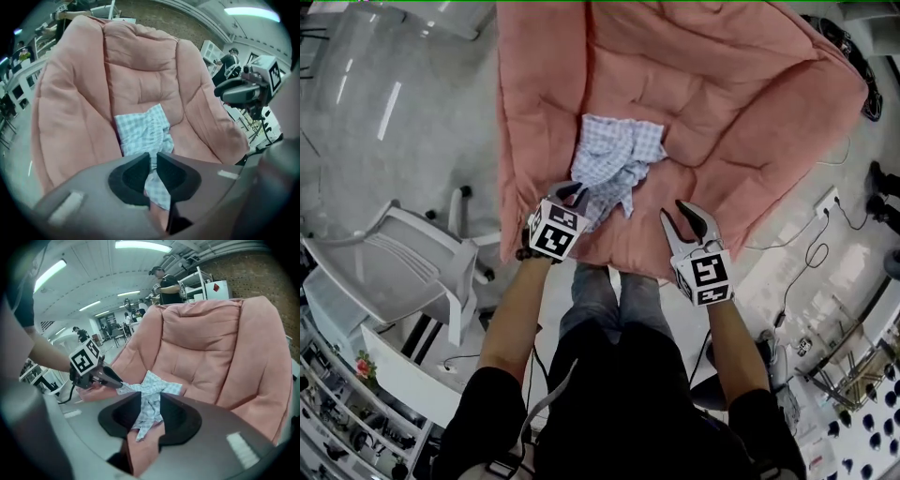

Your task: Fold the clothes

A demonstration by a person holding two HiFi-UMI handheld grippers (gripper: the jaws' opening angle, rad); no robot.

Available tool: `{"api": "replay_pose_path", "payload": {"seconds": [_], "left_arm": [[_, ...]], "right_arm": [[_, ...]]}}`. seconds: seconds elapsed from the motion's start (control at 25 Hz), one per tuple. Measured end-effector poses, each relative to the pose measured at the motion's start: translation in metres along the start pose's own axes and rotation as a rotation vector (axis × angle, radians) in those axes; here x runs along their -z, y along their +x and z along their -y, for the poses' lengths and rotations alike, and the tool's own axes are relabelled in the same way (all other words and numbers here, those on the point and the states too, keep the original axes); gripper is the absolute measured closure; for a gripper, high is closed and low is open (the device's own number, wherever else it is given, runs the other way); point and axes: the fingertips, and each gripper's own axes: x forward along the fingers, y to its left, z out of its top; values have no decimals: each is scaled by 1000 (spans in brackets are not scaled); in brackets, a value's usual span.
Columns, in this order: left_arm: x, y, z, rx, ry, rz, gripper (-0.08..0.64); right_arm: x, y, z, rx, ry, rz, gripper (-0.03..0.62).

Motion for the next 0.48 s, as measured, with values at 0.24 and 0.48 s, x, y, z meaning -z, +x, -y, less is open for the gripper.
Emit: {"api": "replay_pose_path", "payload": {"seconds": [0.24, 0.48], "left_arm": [[-33, -71, -19, 16, -69, 41, 508], [-53, -130, -45, 12, -129, 82, 508]], "right_arm": [[-25, 32, -26, -61, -105, -33, 463], [-35, 76, -58, -100, -174, -78, 461]]}}
